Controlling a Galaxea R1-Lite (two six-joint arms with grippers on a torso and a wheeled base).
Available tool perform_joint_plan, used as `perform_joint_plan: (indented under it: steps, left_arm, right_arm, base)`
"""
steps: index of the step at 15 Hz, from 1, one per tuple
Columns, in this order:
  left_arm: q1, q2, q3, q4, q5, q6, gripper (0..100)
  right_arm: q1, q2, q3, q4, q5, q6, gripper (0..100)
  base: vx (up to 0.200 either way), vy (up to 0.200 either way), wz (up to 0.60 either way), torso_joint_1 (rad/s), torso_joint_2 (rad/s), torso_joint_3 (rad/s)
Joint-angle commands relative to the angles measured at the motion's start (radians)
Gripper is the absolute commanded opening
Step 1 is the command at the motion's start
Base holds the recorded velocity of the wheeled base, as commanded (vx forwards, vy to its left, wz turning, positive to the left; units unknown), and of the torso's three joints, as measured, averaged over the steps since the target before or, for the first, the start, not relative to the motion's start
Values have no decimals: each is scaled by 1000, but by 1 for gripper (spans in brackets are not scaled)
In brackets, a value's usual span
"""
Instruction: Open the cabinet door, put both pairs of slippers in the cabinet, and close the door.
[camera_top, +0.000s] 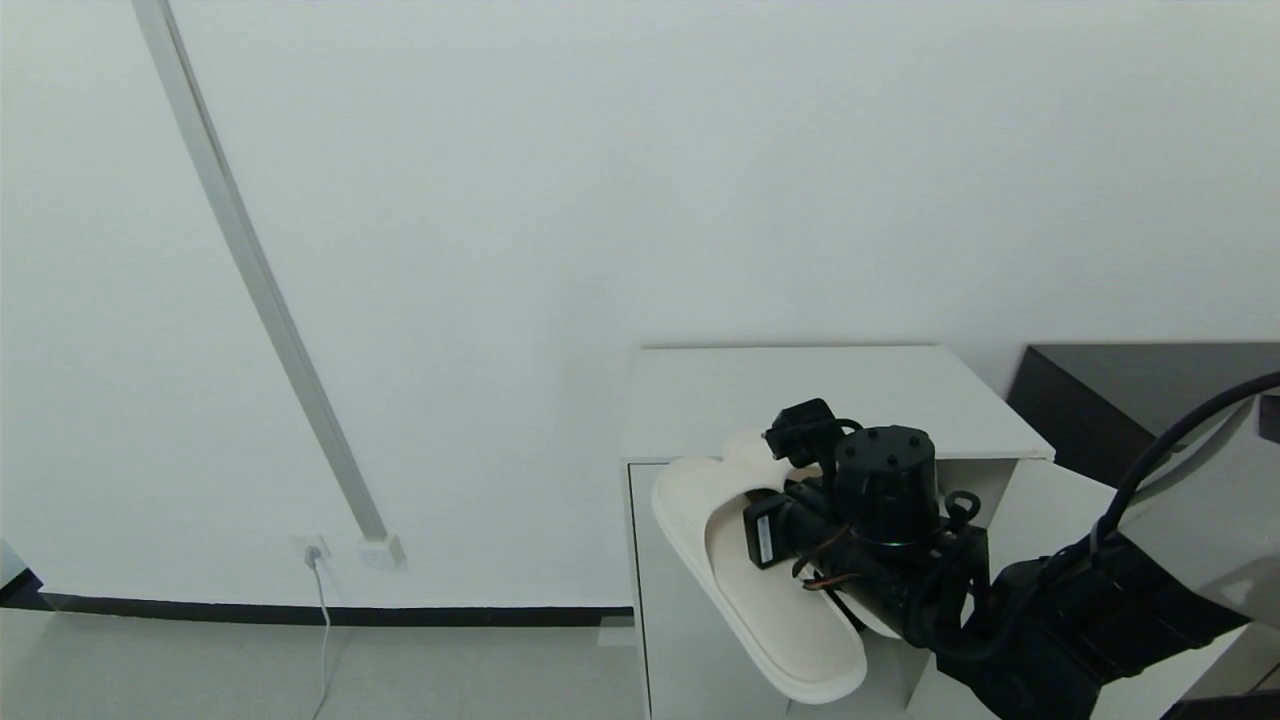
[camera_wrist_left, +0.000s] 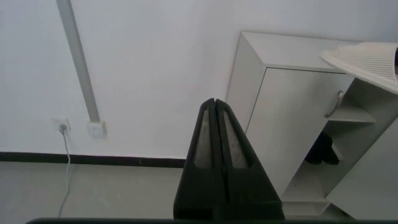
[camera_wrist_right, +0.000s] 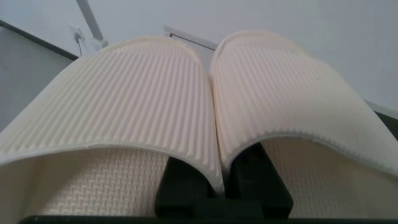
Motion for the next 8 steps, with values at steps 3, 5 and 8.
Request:
perform_joint_plan:
  steps: [3,5,8]
  left_arm:
    - [2,0,0,0,2,3,0]
    - [0,0,0,0,3,4,0]
    - [0,0,0,0,2,1,0]
  right_arm:
    - [7,3,2,0,-1,0,0]
    - [7,0,2,0,-1,0,0]
    - [7,-1,3,0,-1,1,0]
  base:
    - [0,-67,0,1,-4,2]
    - [0,-200,0,0,2,2]
    - [0,-200,0,1,4,1]
